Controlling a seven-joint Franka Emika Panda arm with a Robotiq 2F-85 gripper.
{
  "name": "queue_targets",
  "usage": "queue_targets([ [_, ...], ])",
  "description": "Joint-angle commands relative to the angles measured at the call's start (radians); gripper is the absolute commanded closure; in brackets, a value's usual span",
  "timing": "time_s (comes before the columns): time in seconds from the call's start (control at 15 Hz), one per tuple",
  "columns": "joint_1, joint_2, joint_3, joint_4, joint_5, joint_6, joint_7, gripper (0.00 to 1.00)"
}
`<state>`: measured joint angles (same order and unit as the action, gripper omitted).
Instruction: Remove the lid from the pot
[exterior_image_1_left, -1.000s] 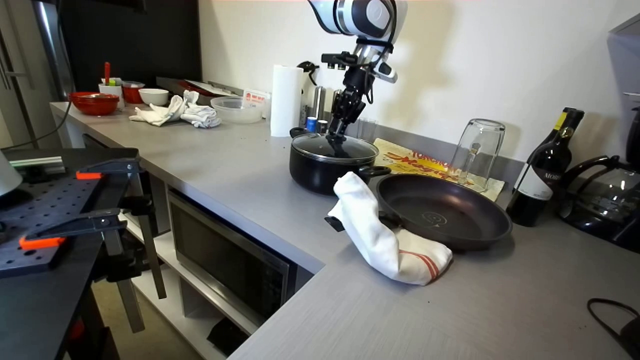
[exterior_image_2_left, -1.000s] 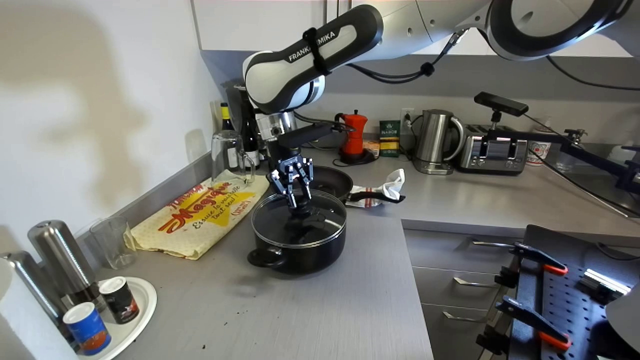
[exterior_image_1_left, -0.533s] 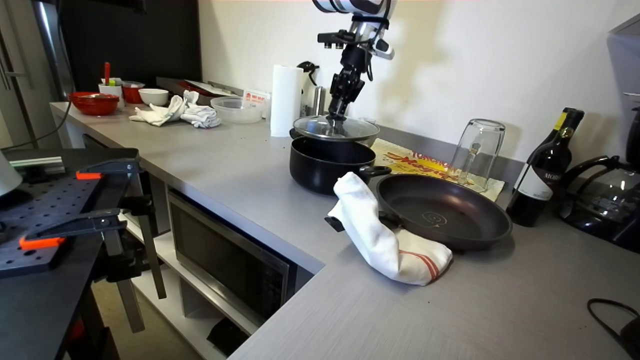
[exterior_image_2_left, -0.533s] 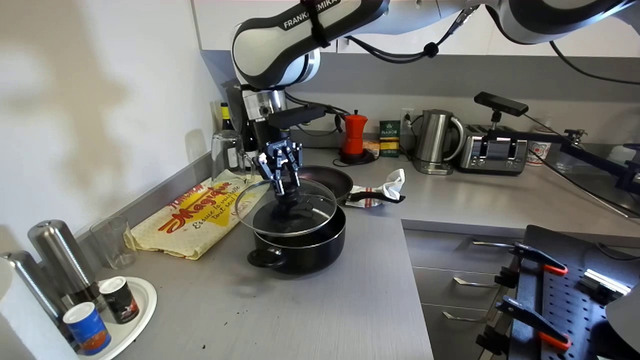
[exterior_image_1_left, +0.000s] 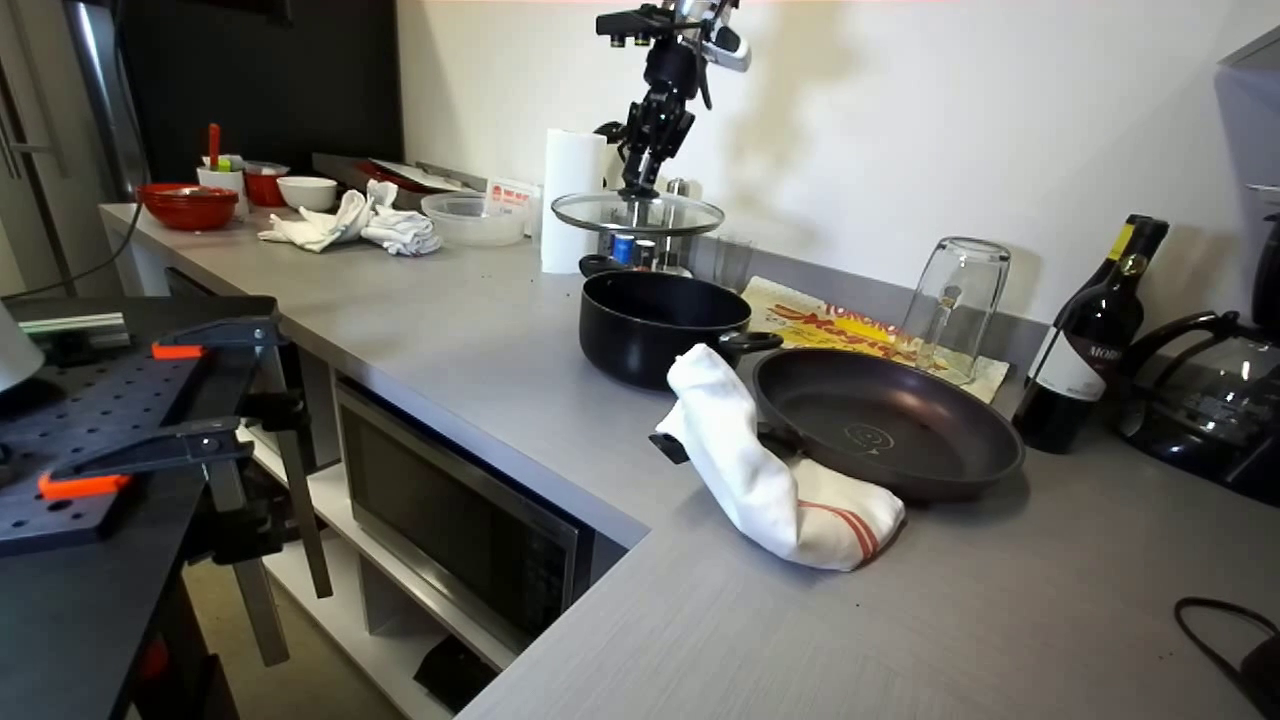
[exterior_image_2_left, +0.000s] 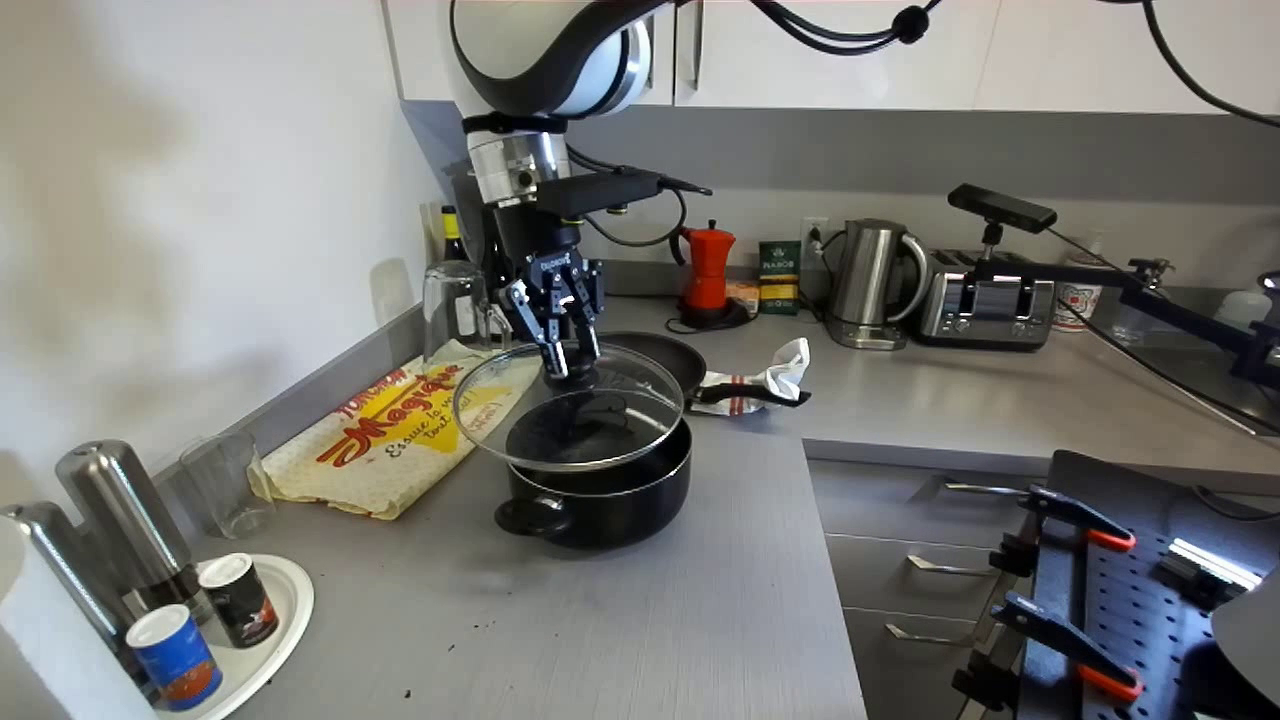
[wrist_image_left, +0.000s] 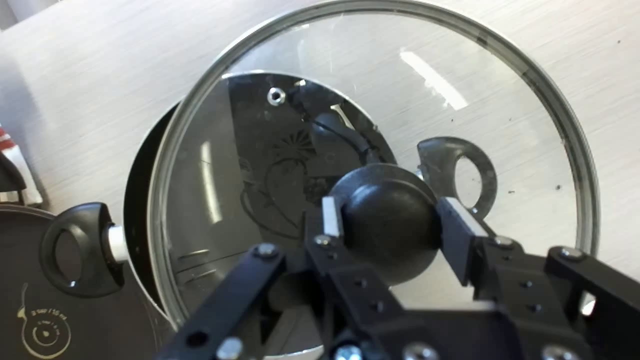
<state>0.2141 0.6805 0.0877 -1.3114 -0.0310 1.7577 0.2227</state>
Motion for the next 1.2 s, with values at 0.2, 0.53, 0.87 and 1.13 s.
queue_targets([
  [0.2, 0.058, -0.242, 0.050, -0.354, 0.000, 0.101, -0.011, 0.75],
  [0.53, 0.107, -0.328, 0.111, -0.535, 0.007, 0.165, -0.005, 0.75],
  [0.87, 0.147, -0.352, 0.162, -0.651, 0.011, 0.231, 0.003, 0.75],
  [1.13, 0.161, -0.325, 0.176, -0.700, 0.010, 0.305, 0.001, 0.75],
])
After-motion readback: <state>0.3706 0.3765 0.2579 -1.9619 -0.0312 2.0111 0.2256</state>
